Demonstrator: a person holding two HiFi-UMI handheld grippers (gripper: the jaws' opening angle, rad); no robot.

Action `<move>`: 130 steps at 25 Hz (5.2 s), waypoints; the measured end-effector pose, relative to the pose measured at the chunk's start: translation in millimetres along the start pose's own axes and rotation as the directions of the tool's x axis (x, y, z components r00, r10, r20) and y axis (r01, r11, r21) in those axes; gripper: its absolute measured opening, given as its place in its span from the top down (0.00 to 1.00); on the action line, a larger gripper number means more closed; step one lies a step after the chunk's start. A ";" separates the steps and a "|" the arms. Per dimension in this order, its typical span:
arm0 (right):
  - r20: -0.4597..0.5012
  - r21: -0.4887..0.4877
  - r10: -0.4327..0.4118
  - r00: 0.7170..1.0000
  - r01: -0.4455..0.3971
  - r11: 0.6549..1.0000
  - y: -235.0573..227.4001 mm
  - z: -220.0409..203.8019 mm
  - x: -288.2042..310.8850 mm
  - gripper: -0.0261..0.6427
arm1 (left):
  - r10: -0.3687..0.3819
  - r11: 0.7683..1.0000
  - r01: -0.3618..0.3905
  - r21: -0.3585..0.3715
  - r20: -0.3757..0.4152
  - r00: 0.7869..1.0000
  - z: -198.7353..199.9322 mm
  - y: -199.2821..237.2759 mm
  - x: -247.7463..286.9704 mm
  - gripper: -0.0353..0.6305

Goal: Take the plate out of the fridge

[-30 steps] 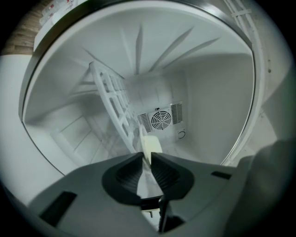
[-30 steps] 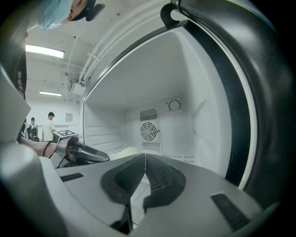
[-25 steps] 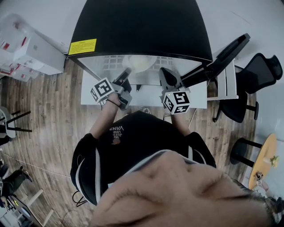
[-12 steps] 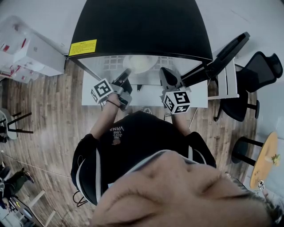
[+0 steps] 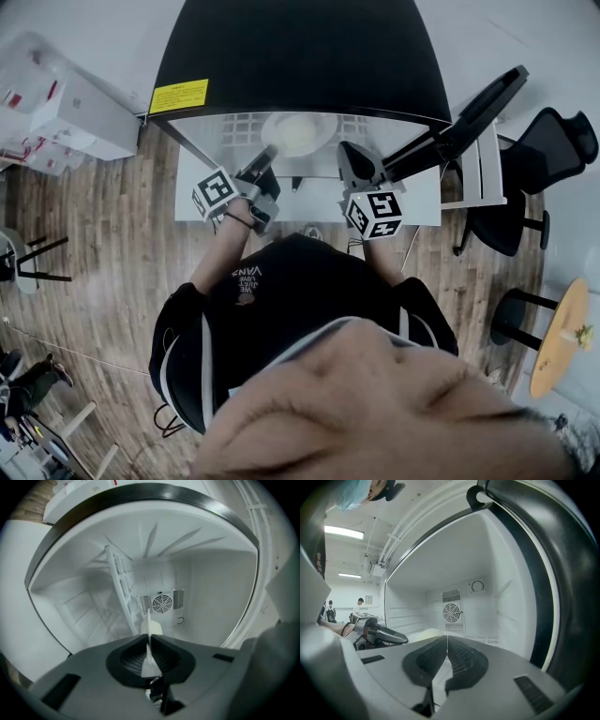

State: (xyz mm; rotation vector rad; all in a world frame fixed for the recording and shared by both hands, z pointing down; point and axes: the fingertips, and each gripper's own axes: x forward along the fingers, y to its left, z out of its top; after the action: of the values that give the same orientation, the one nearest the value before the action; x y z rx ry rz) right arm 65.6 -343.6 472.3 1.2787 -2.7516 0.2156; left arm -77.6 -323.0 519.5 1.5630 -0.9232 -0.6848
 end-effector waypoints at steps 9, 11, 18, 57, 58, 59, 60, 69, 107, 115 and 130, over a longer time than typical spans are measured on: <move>-0.004 0.017 0.000 1.000 0.000 1.000 2.4 -2.9 0.1 0.94 | -0.004 1.000 0.004 -0.008 -0.007 1.000 -4.4 -1.7 -6.8 0.89; -0.008 0.023 -0.002 1.000 0.002 1.000 2.9 -4.8 0.7 0.94 | -0.001 1.000 0.001 -0.013 -0.010 1.000 -6.1 -0.4 -8.9 0.89; -0.043 0.072 0.015 0.999 -0.012 0.997 5.8 -14.8 4.4 0.94 | 0.004 1.000 -0.005 -0.027 -0.022 1.000 -12.2 3.6 -15.3 0.89; -0.052 0.559 0.129 0.990 -0.079 0.825 13.0 -41.9 19.9 0.74 | -0.016 0.998 0.013 -0.058 -0.048 0.999 -13.5 5.7 -22.2 0.90; -0.052 0.563 0.131 0.990 -0.079 0.823 13.3 -42.2 19.9 0.74 | -0.014 0.998 0.012 -0.057 -0.049 0.999 -13.7 5.7 -22.4 0.90; -0.052 0.567 0.132 0.990 -0.080 0.820 13.6 -42.5 19.8 0.74 | -0.010 0.998 0.007 -0.055 -0.049 0.999 -14.0 6.1 -22.9 0.90; -0.052 0.569 0.134 0.990 -0.081 0.818 14.1 -42.9 19.8 0.74 | -0.005 0.999 0.003 -0.051 -0.050 0.999 -14.1 6.7 -23.4 0.90; -0.056 0.558 0.149 0.987 -0.093 0.825 20.5 -43.2 21.7 0.78 | -0.001 0.999 0.000 -0.034 -0.054 0.999 -16.0 7.9 -25.3 0.90; -0.037 0.536 -0.017 0.999 0.034 0.844 67.5 -47.2 -11.8 0.78 | -0.080 0.997 0.079 -0.012 -0.198 0.977 -15.9 7.3 -64.2 0.90; -0.036 0.537 -0.040 0.999 0.053 0.842 80.0 -54.5 -19.7 0.78 | -0.081 0.997 0.080 -0.014 -0.222 0.972 -19.6 13.8 -77.5 0.90; -0.028 0.533 -0.029 0.999 0.039 0.845 85.6 -54.5 -39.6 0.79 | -0.079 0.997 0.079 -0.010 -0.214 0.974 -36.0 10.1 -90.1 0.90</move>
State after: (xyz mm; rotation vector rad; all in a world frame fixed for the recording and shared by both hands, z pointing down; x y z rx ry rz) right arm 27.2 -250.1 512.7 1.4122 -2.7432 1.0513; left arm -96.7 -228.0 531.2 1.6431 -0.7032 -0.5595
